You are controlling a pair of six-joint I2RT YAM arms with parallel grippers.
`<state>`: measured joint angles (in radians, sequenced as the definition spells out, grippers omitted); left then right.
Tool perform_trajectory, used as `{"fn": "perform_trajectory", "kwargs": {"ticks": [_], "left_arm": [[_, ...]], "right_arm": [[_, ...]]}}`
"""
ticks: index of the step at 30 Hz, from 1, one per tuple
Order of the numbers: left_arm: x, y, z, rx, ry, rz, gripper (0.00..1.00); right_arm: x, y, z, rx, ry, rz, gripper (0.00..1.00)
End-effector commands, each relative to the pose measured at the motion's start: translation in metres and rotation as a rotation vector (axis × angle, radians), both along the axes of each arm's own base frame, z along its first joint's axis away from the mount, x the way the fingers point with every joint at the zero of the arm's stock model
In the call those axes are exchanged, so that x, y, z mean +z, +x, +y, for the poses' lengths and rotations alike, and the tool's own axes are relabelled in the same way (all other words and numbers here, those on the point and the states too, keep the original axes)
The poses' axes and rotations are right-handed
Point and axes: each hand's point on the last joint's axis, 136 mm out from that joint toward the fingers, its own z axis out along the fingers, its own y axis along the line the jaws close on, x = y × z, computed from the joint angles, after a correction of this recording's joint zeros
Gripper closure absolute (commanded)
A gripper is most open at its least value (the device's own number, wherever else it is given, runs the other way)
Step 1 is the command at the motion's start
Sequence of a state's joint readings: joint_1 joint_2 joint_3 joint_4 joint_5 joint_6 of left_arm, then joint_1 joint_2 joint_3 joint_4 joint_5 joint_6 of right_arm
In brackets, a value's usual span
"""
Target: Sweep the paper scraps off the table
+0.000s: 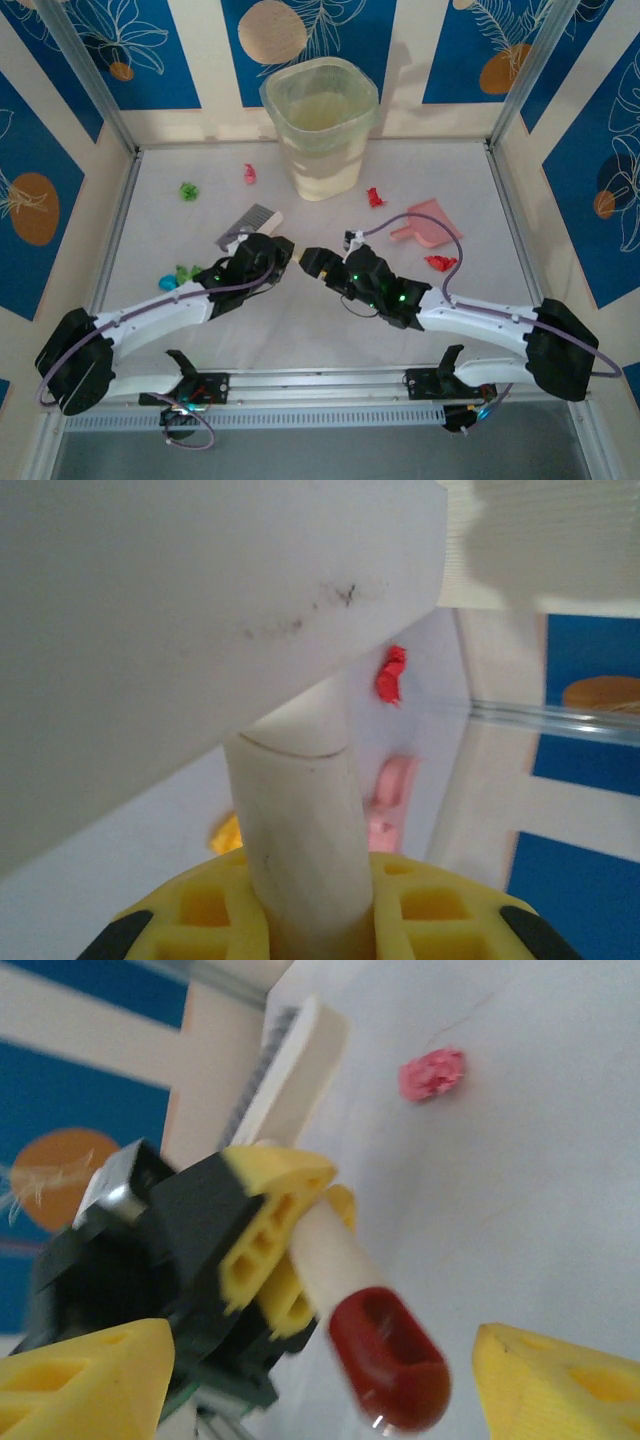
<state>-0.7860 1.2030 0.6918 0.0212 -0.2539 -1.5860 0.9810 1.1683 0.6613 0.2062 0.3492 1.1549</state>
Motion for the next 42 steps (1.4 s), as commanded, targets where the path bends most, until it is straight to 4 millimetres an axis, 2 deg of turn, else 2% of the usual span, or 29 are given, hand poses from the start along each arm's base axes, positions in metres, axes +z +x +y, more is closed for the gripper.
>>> {"fn": "perform_trajectory", "kwargs": {"ticks": [1,5,8,12,19,24,30,42], "left_arm": [[0.008,-0.006,0.010,-0.107,0.125,0.022,1.00],[0.009,-0.014,0.018,-0.151,0.168,0.087,1.00],[0.008,-0.020,0.024,-0.154,0.178,0.145,1.00],[0.002,-0.026,0.029,-0.136,0.143,0.217,1.00],[-0.006,-0.032,0.024,-0.105,0.047,0.291,1.00],[-0.008,-0.031,0.021,-0.087,0.002,0.311,1.00],[-0.007,-0.031,0.027,-0.055,0.009,0.315,1.00],[-0.008,-0.032,0.029,-0.019,-0.033,0.321,1.00]], "right_arm": [[0.034,-0.024,0.004,0.259,-0.135,-0.187,0.19],[0.042,-0.040,0.000,0.422,-0.305,-0.367,0.16],[0.034,-0.050,0.004,0.547,-0.442,-0.561,0.13],[0.024,-0.033,0.004,0.550,-0.566,-0.644,0.13],[0.008,-0.024,0.022,0.590,-0.527,-0.666,0.21],[0.000,-0.030,0.037,0.589,-0.462,-0.690,0.26],[-0.019,-0.016,0.036,0.507,-0.483,-0.625,0.29],[-0.023,-0.007,0.048,0.462,-0.415,-0.630,0.44]]}}
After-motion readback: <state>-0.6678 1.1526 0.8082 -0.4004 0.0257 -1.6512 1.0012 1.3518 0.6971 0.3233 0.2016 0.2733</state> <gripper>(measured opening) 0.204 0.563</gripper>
